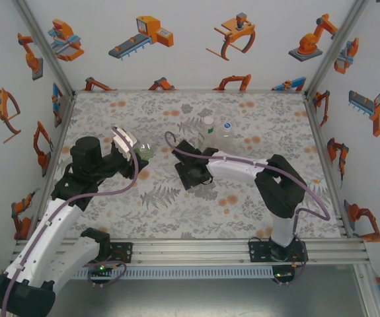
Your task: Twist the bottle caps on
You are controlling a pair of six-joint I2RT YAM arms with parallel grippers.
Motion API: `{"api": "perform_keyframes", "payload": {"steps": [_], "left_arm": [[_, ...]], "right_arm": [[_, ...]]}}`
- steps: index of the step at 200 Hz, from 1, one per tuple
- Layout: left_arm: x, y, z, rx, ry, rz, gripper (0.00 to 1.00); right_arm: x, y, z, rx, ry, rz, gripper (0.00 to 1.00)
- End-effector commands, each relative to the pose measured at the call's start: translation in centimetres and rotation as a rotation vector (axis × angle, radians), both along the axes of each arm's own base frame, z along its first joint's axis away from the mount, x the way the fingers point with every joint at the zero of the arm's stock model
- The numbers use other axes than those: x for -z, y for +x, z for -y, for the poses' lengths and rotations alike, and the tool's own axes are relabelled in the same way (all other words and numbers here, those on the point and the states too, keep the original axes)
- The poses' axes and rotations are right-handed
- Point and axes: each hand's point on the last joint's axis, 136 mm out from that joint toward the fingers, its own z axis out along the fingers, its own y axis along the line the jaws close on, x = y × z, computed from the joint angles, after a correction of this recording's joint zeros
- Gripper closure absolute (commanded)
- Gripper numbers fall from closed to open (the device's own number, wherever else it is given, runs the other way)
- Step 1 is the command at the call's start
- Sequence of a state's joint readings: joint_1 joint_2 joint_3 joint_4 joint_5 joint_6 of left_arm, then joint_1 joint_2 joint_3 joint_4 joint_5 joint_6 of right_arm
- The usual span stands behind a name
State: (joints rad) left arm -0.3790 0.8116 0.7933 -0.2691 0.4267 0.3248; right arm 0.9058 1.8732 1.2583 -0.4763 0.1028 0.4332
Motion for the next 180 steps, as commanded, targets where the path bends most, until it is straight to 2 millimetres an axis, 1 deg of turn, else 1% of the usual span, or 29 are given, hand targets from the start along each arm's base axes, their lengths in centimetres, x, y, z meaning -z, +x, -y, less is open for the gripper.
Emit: {"api": "perform_keyframes", "payload": {"steps": [1,32,64,91,113,135,180], "left_arm": [[-0.7,0.3,-0.1,-0.015,-0.011,0.013,0.95],[-0.6,0.4,-0.1,-0.015,-0.008,0.009,0.95],[-0.5,0.5,0.0,-0.013,-0.006,0.005,0.95],[-0.4,0.6,0.0,-0.015,-0.004,0.001,0.95],[-0.4,0.6,0.0,-0.014,-0.002,-0.001,0.95],[-0.3,0.6,0.1,-0.012,-0.003,-0.004,0.95],[-0.2,0.7,0.2,-0.005,-0.004,-0.013,0.95]], "right_arm": [[0.2,0.9,0.3,0.049,-0.007,0.042,0.51],[1.0,0.6,0.4,0.046,-0.008,0.027,0.53],[1.5,0.4,0.3,0.045,-0.006,0.015,0.57],[1.5,0.2,0.1,0.036,0.003,0.004,0.63],[1.2,-0.4,0.6,0.04,0.002,-0.007,0.65],[0.8,-1.8,1.3,0.053,0.015,-0.032,0.67],[1.6,-6.6,2.6,0.07,0.011,-0.102,0.68]]}}
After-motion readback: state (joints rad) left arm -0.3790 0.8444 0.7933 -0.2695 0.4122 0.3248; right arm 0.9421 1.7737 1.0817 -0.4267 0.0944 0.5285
